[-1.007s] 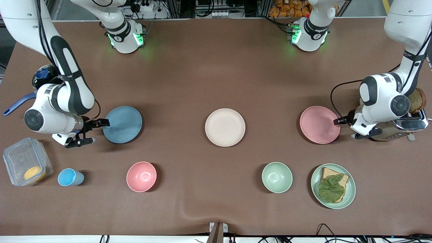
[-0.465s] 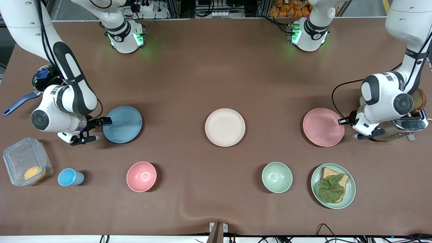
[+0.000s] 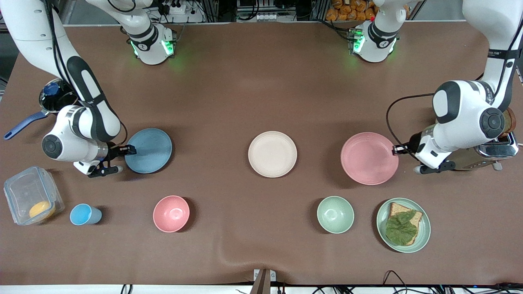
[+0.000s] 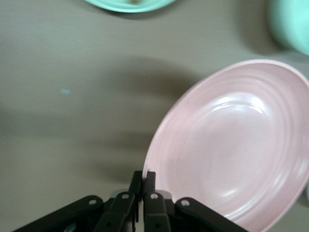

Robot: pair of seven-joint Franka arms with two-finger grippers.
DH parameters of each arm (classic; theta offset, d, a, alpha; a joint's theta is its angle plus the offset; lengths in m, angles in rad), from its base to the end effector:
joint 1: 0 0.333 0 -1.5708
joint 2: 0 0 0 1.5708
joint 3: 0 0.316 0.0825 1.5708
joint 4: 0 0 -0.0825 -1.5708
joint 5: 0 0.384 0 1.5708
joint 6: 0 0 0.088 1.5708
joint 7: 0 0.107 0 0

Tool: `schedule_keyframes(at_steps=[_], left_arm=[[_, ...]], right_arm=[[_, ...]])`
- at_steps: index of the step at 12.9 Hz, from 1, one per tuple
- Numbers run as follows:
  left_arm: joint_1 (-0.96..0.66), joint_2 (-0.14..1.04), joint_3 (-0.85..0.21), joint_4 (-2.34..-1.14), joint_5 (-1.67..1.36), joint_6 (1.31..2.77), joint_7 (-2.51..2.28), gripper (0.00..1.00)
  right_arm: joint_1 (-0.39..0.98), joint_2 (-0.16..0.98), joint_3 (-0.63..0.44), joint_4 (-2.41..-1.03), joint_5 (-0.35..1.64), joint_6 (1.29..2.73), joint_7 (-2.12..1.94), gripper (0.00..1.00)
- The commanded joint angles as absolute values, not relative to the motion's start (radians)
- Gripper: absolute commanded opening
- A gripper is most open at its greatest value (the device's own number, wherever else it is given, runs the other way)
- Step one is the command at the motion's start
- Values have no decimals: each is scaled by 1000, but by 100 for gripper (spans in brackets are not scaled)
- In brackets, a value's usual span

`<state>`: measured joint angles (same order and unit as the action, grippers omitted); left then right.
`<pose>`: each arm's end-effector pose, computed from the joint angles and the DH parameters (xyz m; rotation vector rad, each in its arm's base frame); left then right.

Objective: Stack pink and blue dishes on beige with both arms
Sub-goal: 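Set the pink plate on the beige plate while the right gripper lifts blue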

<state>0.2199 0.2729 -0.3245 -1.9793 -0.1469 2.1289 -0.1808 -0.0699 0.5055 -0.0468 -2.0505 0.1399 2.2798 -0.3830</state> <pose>0.5862 -0.0617 0.3292 2.9354 0.2466 -0.2075 0.5585 -0.0626 0.1685 -2.9735 -0.2431 0.3730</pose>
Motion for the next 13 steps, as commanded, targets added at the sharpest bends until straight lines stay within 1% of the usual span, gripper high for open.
schedule_keyframes(at_steps=[1, 2, 4, 6, 8, 10, 13], left_arm=[[219, 291, -434, -1971, -176, 2105, -300, 0], [206, 302, -466, -1974, -176, 2117, -331, 0], [154, 345, -495, -1976, -182, 2152, -342, 0], [77, 382, -495, -1976, -184, 2215, -408, 0], [3, 432, -494, -1976, -184, 2323, -481, 0], [-59, 495, -492, -1967, -175, 2432, -567, 0], [-104, 551, -485, -1962, -166, 2503, -615, 0]], right_arm=[[-71, 509, -38, -2052, 170, 2287, -411, 0], [-71, 508, -38, -2052, 170, 2287, -413, 0], [-64, 499, -38, -2051, 170, 2284, -428, 0], [-63, 482, -37, -2046, 170, 2273, -455, 0], [-63, 447, -38, -2045, 170, 2266, -542, 0], [-63, 408, -38, -2019, 170, 2206, -578, 0], [-64, 381, -38, -1930, 170, 2035, -575, 0]])
